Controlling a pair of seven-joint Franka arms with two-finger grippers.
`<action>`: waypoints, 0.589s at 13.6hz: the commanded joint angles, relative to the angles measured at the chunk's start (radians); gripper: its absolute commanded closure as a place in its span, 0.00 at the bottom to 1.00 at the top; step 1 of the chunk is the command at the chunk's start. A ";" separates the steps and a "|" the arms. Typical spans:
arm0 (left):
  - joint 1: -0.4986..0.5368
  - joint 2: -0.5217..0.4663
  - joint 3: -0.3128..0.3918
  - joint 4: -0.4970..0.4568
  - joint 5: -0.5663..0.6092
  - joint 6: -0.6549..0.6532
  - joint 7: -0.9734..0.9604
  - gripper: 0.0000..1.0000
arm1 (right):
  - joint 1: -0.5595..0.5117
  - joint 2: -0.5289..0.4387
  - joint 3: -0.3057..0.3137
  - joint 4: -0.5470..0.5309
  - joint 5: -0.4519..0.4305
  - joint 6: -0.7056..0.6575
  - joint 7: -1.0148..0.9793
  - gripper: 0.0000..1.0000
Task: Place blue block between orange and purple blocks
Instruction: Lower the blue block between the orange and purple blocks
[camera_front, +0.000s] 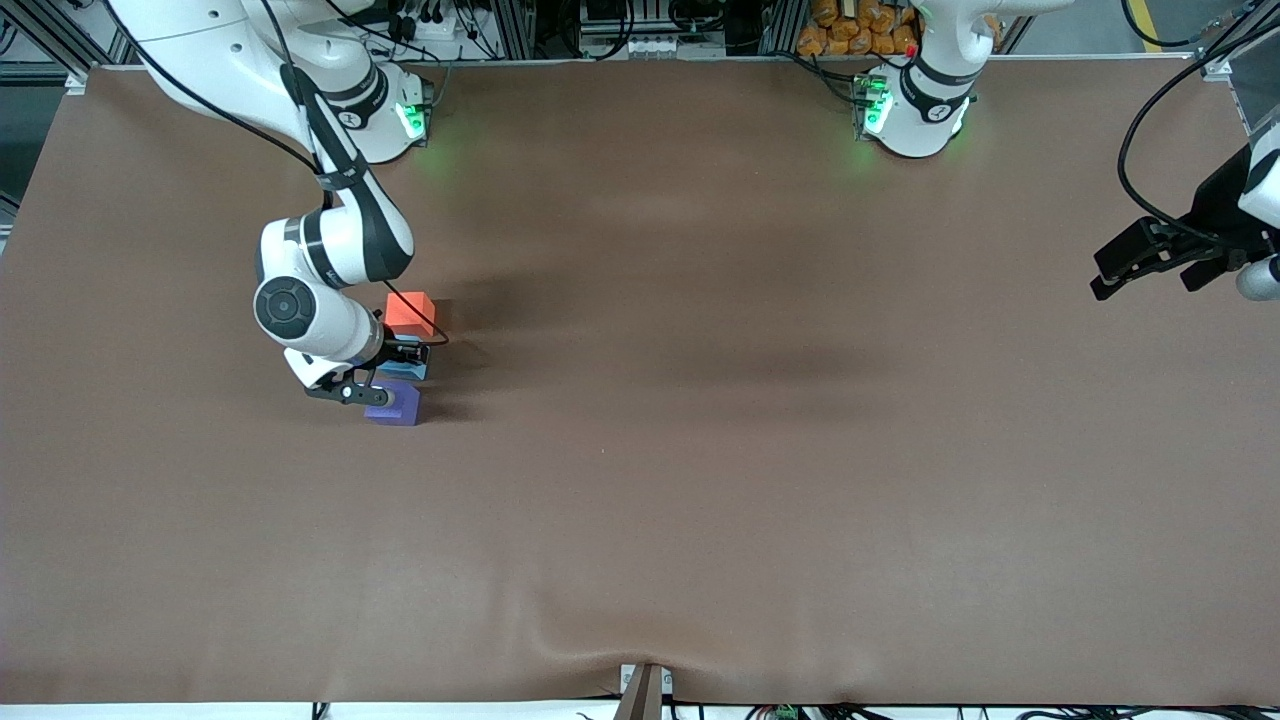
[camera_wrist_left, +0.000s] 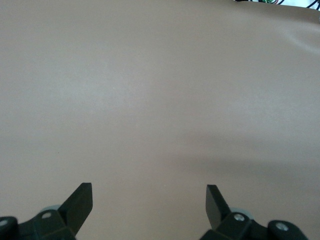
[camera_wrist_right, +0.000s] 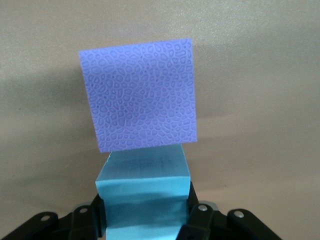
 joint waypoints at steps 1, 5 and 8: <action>0.004 -0.007 -0.003 -0.009 -0.017 0.012 0.012 0.00 | -0.019 -0.003 0.013 -0.027 -0.011 0.035 -0.012 0.89; 0.004 -0.003 -0.002 -0.008 -0.017 0.022 0.012 0.00 | -0.034 0.010 0.014 -0.024 -0.010 0.034 -0.010 0.00; 0.004 -0.003 -0.003 -0.009 -0.017 0.025 0.012 0.00 | -0.039 0.004 0.016 0.006 -0.008 -0.009 -0.010 0.00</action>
